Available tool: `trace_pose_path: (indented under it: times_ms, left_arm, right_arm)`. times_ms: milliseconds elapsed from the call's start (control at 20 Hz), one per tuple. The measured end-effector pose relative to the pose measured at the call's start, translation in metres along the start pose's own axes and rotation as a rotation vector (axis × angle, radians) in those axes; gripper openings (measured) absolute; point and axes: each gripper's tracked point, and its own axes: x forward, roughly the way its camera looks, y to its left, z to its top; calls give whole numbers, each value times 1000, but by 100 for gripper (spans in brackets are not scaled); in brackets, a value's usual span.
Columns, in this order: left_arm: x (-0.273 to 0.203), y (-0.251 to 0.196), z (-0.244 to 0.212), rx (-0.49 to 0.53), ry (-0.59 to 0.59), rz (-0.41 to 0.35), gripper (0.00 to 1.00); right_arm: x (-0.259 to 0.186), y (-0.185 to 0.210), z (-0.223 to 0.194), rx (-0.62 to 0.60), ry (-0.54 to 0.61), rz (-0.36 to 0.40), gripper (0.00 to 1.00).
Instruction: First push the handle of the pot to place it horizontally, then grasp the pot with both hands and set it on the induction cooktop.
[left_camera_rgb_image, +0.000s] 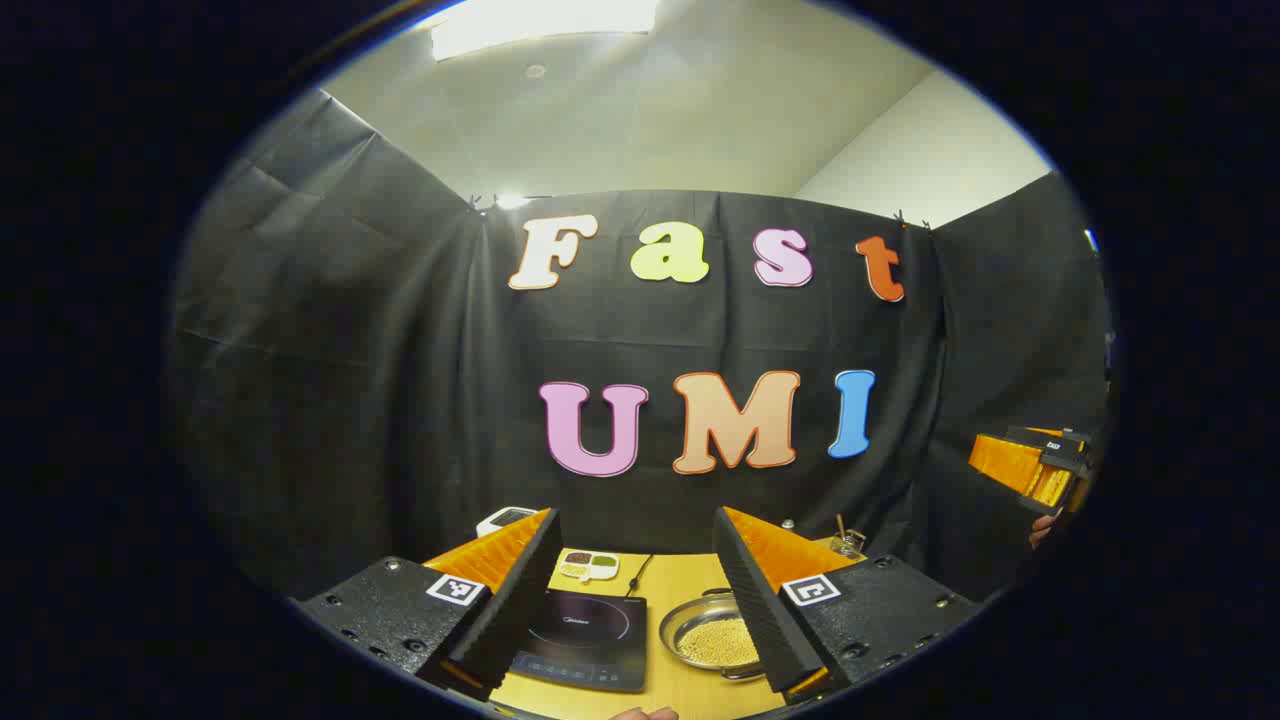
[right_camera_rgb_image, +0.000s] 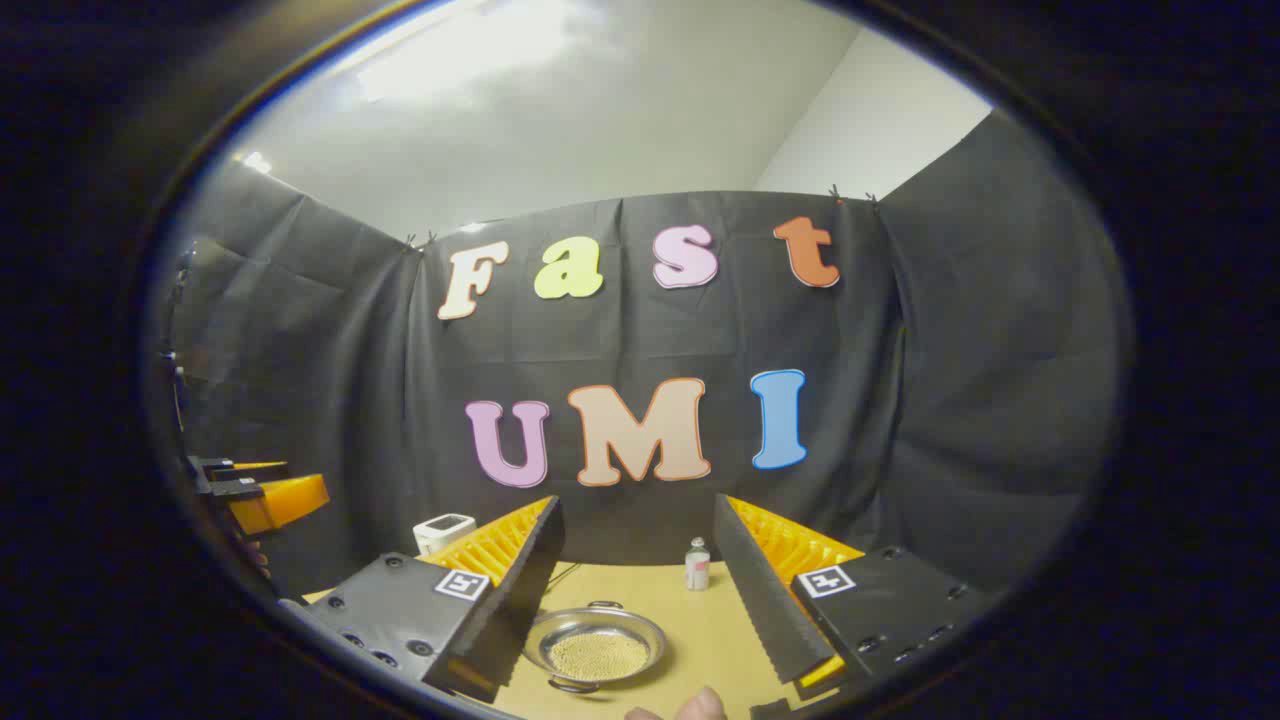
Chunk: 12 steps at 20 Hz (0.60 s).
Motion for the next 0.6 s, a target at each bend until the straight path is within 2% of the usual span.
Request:
trace_pose_path:
  times_ms: [100,250,300,350,400,450,500,550,600]
  left_arm:
    - [-2,3,11,6,-32,-6,87]
    - [3,8,8,32,-22,-24,88]
    - [5,11,9,26,-22,-21,87]
    - [7,16,3,17,-6,-20,92]
    - [7,16,0,7,1,-27,92]
    - [7,15,-1,-2,3,-34,88]
    - [7,16,-3,0,13,-40,88]
    - [7,19,-7,4,20,-43,92]
    - [7,21,-5,2,12,-49,88]
  right_arm:
    - [1,2,8,-25,-26,0,93]
    - [4,11,7,-30,-11,3,96]
    - [7,12,10,-35,-15,1,92]
    - [11,14,11,-40,-15,-6,93]
    - [12,17,9,-33,-15,-8,96]
    - [13,22,8,-23,-12,-5,96]
    - [14,29,5,-16,-3,0,93]
    - [16,32,0,-18,9,0,96]
    - [16,36,-1,-21,13,-1,96]
